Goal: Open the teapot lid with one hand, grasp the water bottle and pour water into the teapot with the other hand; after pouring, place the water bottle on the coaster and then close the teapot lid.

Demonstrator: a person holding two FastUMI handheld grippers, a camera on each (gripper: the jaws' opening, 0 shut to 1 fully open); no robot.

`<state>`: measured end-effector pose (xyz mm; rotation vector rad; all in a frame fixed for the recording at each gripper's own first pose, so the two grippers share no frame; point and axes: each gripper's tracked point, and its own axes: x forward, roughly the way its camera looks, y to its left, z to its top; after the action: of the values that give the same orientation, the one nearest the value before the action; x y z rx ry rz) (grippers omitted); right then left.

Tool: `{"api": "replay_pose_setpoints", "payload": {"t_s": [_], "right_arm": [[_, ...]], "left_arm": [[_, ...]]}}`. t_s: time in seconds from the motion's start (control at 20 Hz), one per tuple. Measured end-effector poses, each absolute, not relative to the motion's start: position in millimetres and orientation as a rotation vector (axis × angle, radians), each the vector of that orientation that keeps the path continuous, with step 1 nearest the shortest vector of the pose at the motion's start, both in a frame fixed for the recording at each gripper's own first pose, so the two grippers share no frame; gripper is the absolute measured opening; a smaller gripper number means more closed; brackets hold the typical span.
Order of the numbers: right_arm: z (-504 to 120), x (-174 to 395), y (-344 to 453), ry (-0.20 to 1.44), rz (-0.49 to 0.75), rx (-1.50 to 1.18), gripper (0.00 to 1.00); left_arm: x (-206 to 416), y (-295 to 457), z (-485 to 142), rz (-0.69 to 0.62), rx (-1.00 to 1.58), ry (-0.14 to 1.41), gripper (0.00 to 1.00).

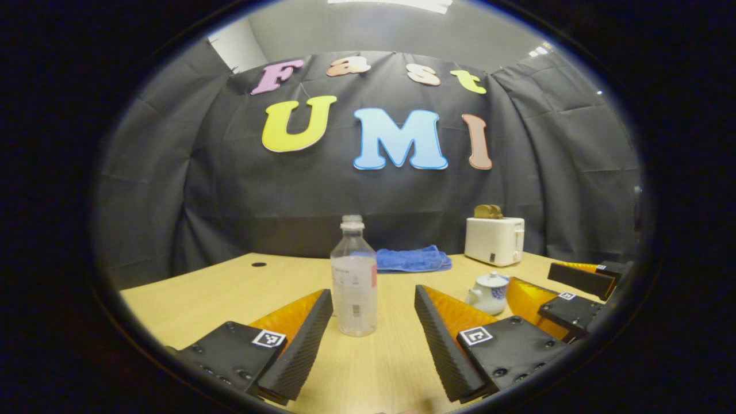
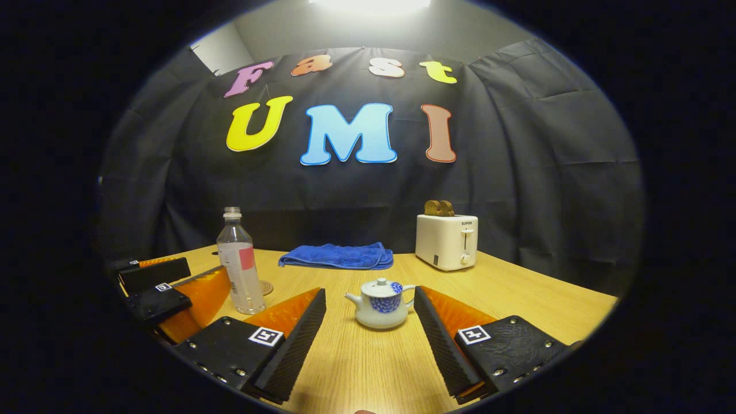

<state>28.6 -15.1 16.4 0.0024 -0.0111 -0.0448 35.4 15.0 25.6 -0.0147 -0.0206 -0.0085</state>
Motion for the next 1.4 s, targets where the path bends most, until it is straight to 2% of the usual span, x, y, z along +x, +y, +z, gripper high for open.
{"api": "replay_pose_setpoints", "payload": {"t_s": [0.5,0.8,0.85,0.95,1.0,1.1,1.15,1.25,1.35,1.4], "right_arm": [[10.3,101.8,-40.7,0.069,-0.086,0.045,0.95],[0.8,127.4,-40.8,0.119,-0.085,0.008,0.87],[-0.6,130.3,-41.4,0.125,-0.087,-0.003,0.78],[-4.0,137.2,-41.8,0.140,-0.092,-0.016,0.74],[-7.1,137.0,-41.6,0.150,-0.093,-0.024,0.69],[-10.5,140.4,-40.2,0.155,-0.091,-0.018,0.52],[-8.9,140.6,-39.4,0.158,-0.091,-0.024,0.46],[-4.9,140.0,-36.0,0.156,-0.070,-0.041,0.46],[-10.3,144.6,-33.7,0.163,-0.073,-0.052,0.13],[-9.6,145.2,-32.5,0.163,-0.071,-0.055,0.14]], "left_arm": [[84.0,15.7,33.9,-0.021,0.016,0.000,0.99],[93.5,17.5,31.2,-0.026,0.015,0.013,1.00],[94.1,16.3,34.3,-0.028,0.018,0.010,1.00],[94.5,17.0,36.1,-0.028,0.022,0.001,1.00],[94.6,17.1,35.6,-0.030,0.022,0.000,1.00],[95.0,19.0,35.9,-0.032,0.021,0.002,1.00],[95.7,19.6,36.0,-0.032,0.018,0.002,1.00],[96.7,21.8,33.3,-0.030,0.012,0.007,1.00],[96.8,22.7,31.7,-0.028,0.008,0.013,1.00],[96.1,24.3,29.1,-0.025,0.008,0.015,1.00]]}}
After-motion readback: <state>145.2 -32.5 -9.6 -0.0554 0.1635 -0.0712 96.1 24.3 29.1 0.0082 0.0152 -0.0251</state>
